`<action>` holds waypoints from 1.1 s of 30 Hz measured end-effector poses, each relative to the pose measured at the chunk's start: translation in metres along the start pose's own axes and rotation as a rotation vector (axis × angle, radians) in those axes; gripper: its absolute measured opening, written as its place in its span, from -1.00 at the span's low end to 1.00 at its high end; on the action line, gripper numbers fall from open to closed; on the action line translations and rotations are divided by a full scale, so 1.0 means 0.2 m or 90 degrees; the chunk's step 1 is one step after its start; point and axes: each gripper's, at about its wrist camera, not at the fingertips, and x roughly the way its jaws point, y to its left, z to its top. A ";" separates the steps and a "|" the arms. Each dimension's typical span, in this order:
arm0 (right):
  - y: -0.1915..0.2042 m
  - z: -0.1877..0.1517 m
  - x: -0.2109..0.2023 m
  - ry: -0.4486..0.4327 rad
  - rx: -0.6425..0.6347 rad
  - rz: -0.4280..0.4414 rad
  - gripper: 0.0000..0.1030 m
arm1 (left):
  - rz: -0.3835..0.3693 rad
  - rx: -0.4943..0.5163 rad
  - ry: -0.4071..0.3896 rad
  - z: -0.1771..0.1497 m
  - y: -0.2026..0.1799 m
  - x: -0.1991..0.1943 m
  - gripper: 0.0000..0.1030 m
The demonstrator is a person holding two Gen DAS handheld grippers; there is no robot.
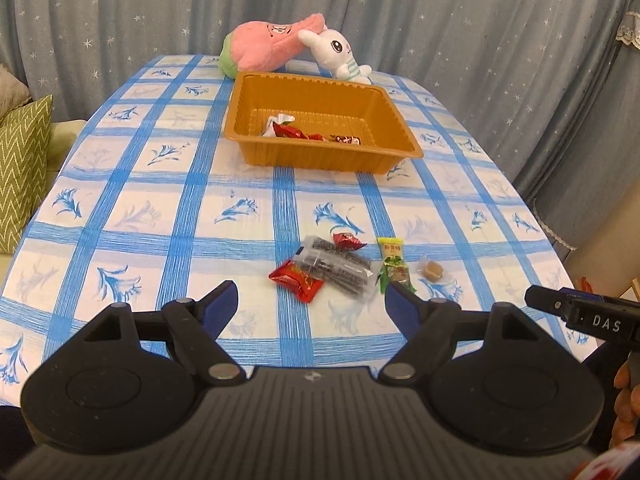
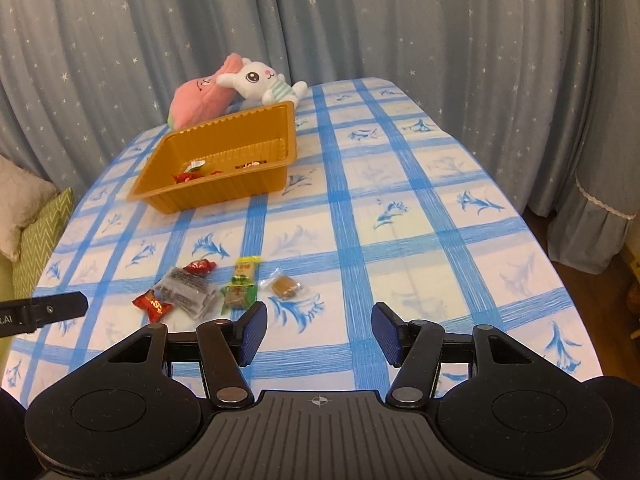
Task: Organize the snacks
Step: 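Withdraw both tools from the tray back toward the remaining snacks, then grasp the red wrapped candy with the left tool while the right tool grasps the clear-wrapped brown candy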
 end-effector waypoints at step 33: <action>0.05 -0.03 0.44 0.035 -0.106 0.033 0.12 | 0.006 -0.023 0.078 -0.02 0.08 0.44 0.10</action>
